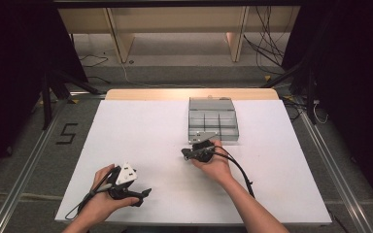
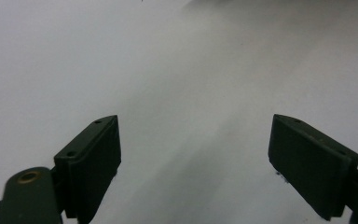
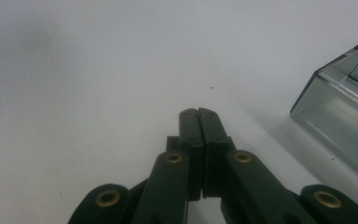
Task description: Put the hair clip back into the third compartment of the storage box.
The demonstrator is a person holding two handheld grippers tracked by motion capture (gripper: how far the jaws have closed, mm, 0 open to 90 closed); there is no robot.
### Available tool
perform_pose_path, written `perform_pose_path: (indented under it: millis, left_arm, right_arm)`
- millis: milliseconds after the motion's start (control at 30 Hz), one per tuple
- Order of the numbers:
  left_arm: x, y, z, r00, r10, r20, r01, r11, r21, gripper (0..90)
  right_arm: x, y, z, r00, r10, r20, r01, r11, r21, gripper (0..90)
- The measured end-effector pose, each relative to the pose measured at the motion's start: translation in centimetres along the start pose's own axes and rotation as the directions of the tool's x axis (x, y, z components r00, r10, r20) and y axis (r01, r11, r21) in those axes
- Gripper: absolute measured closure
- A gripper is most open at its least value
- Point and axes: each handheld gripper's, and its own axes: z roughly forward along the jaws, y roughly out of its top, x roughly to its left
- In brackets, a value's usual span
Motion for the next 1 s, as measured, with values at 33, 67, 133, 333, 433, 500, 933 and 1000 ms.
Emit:
perform_pose_path:
  millis: [33, 67, 133, 333, 433, 500, 933, 1000]
  left_arm:
    - [0.0, 0.0, 0.0, 1.0000, 0.000, -0.001, 0.000, 1.0000, -0.001, 16.7]
    - [0.0, 0.0, 0.0, 1.0000, 0.000, -0.001, 0.000, 1.0000, -0.001, 16.7]
    - [0.0, 0.0, 0.0, 1.0000, 0.000, -0.001, 0.000, 1.0000, -0.001, 16.7]
    - [0.0, 0.0, 0.0, 1.0000, 0.002, -0.001, -0.002, 1.0000, 0.001, 16.7]
    - [0.0, 0.0, 0.0, 1.0000, 0.002, -0.002, -0.002, 1.0000, -0.001, 16.7]
    - [0.0, 0.0, 0.0, 1.0000, -0.001, -0.001, 0.001, 1.0000, 0.000, 16.7]
    - [0.0, 0.0, 0.0, 1.0000, 0.000, -0.002, 0.000, 1.0000, 0.000, 16.7]
    - [0.0, 0.0, 0.0, 1.0000, 0.000, -0.003, 0.000, 1.0000, -0.001, 16.7]
  right_arm:
    - [-0.1, 0.0, -0.1, 1.0000, -0.001, 0.004, 0.001, 1.000, -0.001, 90.0]
    - [-0.1, 0.0, -0.1, 1.0000, -0.001, 0.004, 0.001, 1.000, -0.001, 90.0]
    - [-0.2, 0.2, -0.4, 1.0000, -0.001, 0.008, 0.001, 1.000, -0.006, 90.0]
    - [-0.5, 0.6, -0.9, 0.9999, 0.003, 0.016, -0.002, 1.000, -0.020, 90.0]
    - [-0.7, 0.7, -1.1, 0.9998, 0.008, 0.019, -0.007, 1.000, -0.021, 90.0]
    - [-0.8, 0.7, -1.1, 0.9998, 0.007, 0.021, -0.007, 1.000, -0.023, 90.0]
    - [-1.7, 1.7, -2.2, 0.9991, 0.010, 0.040, -0.008, 0.999, -0.045, 90.0]
    - [-1.8, 1.7, -2.3, 0.9990, 0.014, 0.043, -0.012, 0.999, -0.045, 90.0]
